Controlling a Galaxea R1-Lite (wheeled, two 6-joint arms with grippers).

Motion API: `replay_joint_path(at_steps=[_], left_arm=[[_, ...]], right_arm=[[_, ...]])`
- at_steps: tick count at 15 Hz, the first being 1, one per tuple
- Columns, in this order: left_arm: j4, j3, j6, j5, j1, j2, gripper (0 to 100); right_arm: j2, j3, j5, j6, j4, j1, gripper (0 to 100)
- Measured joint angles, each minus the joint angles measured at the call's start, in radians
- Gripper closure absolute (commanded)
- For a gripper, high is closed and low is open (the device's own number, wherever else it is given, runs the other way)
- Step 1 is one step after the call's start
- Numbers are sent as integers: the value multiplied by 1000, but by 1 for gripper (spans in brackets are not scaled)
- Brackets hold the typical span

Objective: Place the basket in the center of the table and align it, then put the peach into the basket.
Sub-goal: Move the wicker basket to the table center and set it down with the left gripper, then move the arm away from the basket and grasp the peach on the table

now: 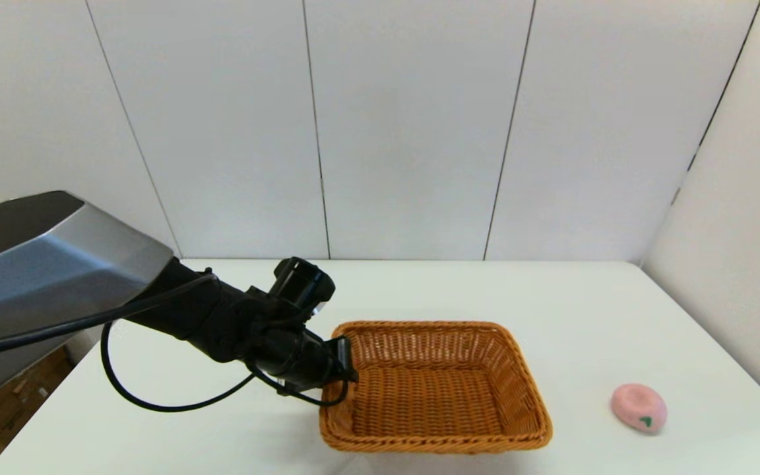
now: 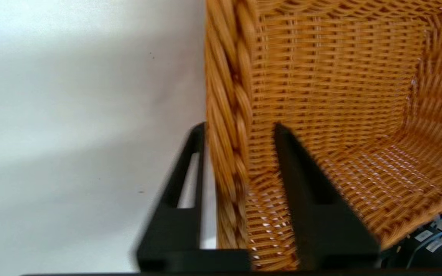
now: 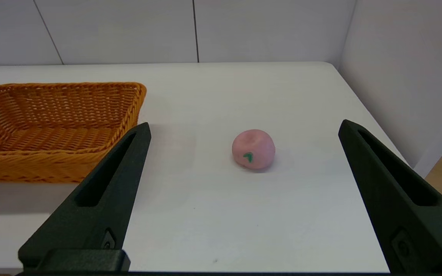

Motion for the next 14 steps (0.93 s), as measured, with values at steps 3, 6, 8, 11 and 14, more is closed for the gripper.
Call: replay_joint_path(at_steps=[3,6,8,11,14], left_arm=[[0,-2,4,1,1,-10,0],[2,-2,10,2,4,-103,0],[14,1,16,3,7,-229,0],[51,10,52,14,8,-509,0],[89,54,107,25,13,-816,0]], right_arm=[[0,0,0,0,0,0,0],[0,0,0,0,0,0,0],[0,0,0,0,0,0,0],[0,0,0,0,0,0,0],[0,0,0,0,0,0,0]])
